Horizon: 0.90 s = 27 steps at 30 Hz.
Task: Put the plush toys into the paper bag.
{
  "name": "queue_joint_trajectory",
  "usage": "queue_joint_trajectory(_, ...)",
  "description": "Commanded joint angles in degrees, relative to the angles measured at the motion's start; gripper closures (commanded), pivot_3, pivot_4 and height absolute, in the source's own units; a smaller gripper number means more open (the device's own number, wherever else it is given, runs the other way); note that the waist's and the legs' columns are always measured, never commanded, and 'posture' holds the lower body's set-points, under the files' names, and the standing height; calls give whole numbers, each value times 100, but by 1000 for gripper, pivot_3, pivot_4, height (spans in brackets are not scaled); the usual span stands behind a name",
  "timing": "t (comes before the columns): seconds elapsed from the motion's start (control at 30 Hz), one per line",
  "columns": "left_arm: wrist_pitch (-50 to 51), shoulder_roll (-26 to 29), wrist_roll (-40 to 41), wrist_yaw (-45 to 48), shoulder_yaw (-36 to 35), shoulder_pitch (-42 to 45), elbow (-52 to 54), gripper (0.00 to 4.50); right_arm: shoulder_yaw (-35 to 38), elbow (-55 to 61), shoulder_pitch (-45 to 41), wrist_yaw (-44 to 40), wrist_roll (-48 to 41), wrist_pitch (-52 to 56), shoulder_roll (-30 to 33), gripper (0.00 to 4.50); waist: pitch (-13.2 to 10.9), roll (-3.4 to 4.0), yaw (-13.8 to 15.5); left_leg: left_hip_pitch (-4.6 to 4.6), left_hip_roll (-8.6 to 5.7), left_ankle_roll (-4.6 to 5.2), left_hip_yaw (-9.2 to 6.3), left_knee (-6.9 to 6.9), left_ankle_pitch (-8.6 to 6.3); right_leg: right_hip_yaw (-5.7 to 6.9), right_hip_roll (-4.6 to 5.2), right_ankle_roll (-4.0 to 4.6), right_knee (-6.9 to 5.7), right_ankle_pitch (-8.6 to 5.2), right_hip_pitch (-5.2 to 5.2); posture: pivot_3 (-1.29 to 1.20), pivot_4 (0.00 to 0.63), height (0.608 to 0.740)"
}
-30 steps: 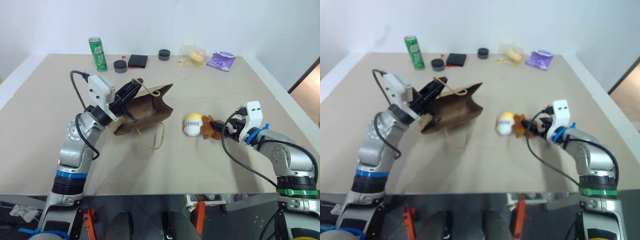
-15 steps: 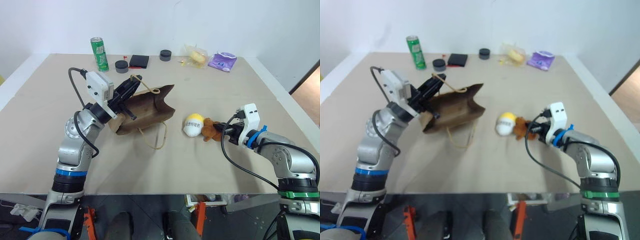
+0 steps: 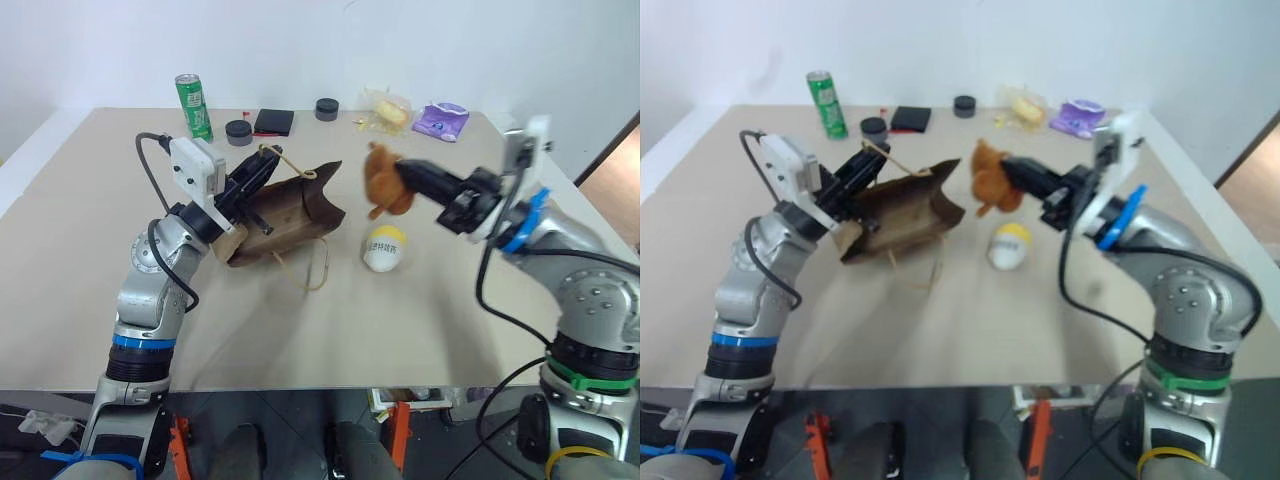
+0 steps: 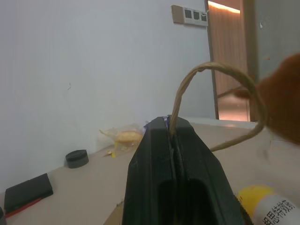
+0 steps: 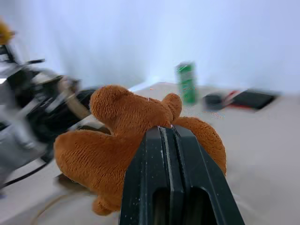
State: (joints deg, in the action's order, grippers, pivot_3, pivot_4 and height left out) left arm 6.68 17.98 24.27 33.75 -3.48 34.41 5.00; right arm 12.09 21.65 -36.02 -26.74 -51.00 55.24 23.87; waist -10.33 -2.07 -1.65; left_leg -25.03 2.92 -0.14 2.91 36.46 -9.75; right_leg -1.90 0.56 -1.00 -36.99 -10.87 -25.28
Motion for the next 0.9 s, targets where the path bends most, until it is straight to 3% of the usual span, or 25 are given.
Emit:
queue_joint_trajectory(0.03,-7,-27,84,-67,-124,176,117,4500,-768,304,-3,321,190,-20,-401,4465,0,0,-2,-1,0,0,-1,0,0,0,-2,1,0,1,-1,0,150,740)
queue_joint_trajectory(0.17,3,-68,75,-97,-118,196,127,4500,-1500,-399,-200,696,1063,-556,-1002,4465,1,-1,3,-4,-1,0,-1,1,0,0,-1,-2,0,1,0,0,150,740)
queue_joint_trajectory(0.3,27,-124,77,-130,-86,177,181,4500,-1785,-1662,-745,1097,1988,-1347,-1627,4465,1,-2,14,-4,-4,0,3,8,0,-2,2,2,0,1,0,0,150,740)
queue_joint_trajectory(0.53,70,-142,72,-147,-93,155,233,4500,-1687,-3314,-1408,1595,3079,-2308,-1941,4465,1,-2,15,-7,1,0,0,2,0,1,-5,3,0,6,-4,0,150,740)
queue_joint_trajectory(0.77,104,-137,75,-197,-109,147,245,4500,-1718,-3345,-1329,1402,3368,-2476,-2004,4465,1,-2,13,-8,5,-4,1,-9,-4,0,-8,-3,1,0,-9,0,150,740)
queue_joint_trajectory(0.8,104,-140,77,-203,-106,146,239,4500,-1684,-3243,-1293,1382,3334,-2478,-2030,3950,1,-1,13,-8,6,-4,0,-9,-4,0,-9,-2,1,1,-9,0,150,740)
queue_joint_trajectory(0.87,103,-148,79,-214,-101,159,211,4500,-1658,-3014,-1227,1252,3267,-2483,-2037,3593,1,-1,13,-7,7,-4,0,-9,-4,1,-10,-2,1,1,-9,0,150,740)
queue_joint_trajectory(0.9,104,-152,79,-217,-98,166,201,4500,-1664,-2910,-1194,1203,3256,-2452,-2025,2715,1,-1,13,-7,7,-4,0,-9,-4,1,-10,-2,1,1,-8,0,150,740)
